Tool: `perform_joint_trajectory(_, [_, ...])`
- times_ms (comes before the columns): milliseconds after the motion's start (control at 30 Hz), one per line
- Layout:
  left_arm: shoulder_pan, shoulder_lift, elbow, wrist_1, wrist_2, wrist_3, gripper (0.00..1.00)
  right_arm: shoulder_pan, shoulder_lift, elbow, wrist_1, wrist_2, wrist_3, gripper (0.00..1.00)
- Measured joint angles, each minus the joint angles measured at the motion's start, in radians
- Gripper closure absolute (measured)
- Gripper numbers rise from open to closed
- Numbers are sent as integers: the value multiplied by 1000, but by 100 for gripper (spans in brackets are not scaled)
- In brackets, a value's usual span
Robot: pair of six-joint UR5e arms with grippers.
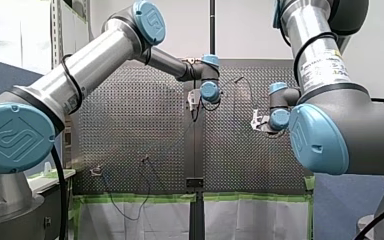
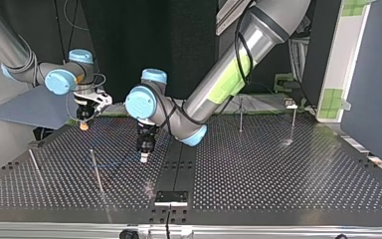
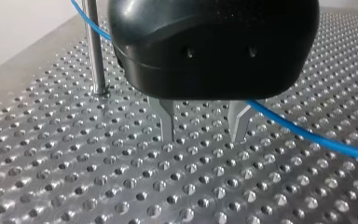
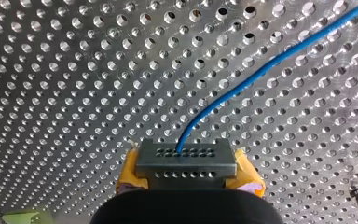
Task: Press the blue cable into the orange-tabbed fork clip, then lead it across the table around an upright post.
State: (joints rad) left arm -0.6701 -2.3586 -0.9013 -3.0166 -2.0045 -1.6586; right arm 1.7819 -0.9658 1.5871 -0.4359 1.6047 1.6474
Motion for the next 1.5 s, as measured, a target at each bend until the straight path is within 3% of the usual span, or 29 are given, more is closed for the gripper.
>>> perform_joint_trajectory(33, [0, 0, 0, 0, 9, -2, 0, 0, 2, 0, -5, 1, -1, 100])
perform_joint_trajectory(167, [2, 0, 0, -2, 42, -22, 0, -4, 16, 0, -22, 9, -5, 100])
perform_joint_trajectory(500, [4, 0, 1, -4, 26, -38, 0, -36, 100, 0, -96, 23, -17, 100])
perform_joint_trajectory(1067, [5, 0, 1, -18, 5, -38, 0, -110, 264, 0, -259, 19, 13, 100])
perform_joint_trajectory(1333, [4, 0, 1, -35, 5, -38, 0, -136, 348, -1, -342, 15, 9, 100])
perform_joint_trajectory(1500, [-5, 0, 1, -50, -13, -36, 0, -143, 396, -1, -360, 14, 4, 100])
